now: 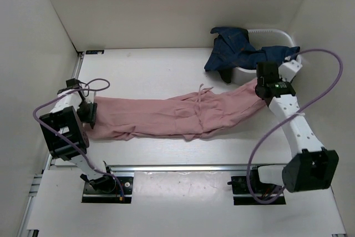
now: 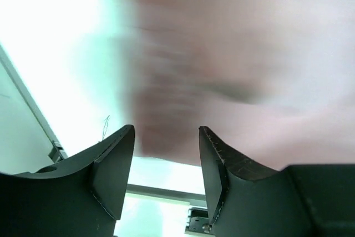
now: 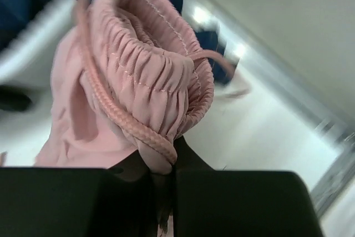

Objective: Fold and stack the trousers
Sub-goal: Fold the trousers

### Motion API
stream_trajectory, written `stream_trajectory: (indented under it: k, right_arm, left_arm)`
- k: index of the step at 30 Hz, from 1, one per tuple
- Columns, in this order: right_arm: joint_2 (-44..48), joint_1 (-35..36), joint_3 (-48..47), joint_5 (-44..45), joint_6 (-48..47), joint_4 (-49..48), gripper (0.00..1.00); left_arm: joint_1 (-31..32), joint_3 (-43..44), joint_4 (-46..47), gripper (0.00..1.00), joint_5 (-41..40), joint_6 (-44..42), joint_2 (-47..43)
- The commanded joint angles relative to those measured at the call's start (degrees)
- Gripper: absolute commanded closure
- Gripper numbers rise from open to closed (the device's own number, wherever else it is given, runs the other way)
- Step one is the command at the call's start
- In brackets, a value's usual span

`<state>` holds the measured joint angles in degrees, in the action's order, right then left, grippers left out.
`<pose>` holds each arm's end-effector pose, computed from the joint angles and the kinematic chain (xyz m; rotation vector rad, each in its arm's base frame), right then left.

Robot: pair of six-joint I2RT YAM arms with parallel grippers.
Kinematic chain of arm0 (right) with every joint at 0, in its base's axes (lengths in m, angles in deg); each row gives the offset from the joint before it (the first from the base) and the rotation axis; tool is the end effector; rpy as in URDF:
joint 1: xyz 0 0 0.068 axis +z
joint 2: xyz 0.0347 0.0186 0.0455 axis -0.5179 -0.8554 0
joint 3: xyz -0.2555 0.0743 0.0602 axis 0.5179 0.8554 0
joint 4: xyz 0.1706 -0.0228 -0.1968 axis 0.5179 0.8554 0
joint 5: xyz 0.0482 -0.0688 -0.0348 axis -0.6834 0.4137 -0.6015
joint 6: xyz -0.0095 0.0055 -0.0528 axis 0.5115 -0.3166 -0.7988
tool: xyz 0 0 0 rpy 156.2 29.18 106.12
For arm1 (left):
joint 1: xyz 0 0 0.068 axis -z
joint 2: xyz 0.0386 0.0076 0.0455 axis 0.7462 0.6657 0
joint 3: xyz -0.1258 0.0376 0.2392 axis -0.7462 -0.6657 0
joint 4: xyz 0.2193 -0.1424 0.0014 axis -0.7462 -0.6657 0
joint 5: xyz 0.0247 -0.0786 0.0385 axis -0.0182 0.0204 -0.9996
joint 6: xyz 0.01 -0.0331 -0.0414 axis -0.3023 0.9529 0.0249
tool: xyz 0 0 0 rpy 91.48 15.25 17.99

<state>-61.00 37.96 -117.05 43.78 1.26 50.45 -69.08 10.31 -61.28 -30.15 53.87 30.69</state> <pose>0.2678 0.0069 0.3151 0.8944 1.9747 -0.4887 0.2752 0.1086 0.1811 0.0091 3.0618 0.2156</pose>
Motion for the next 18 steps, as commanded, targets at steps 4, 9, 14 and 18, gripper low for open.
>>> stream_trajectory:
  k: [4, 9, 14, 18]
  right_arm:
    - [0.5, 16.9, -5.1, 22.5, -19.4, 2.8, 1.0]
    - [-11.5, 34.5, -9.4, 22.5, -3.4, 12.4, 1.0]
    - [-22.3, 49.1, -21.2, 23.0, 13.8, 24.2, 1.0]
    - [-31.9, 58.0, -32.0, 23.0, 15.3, 24.8, 1.0]
  left_arm:
    - [3.3, 2.4, -0.7, 0.37, 3.5, 0.2, -3.4]
    - [8.4, 1.4, -1.2, 0.37, 7.8, 1.6, -1.6]
    - [12.8, 0.1, 1.7, 0.37, 4.4, 3.5, 1.5]
    - [12.8, -2.0, 2.9, 0.39, 2.4, 4.1, 2.0]
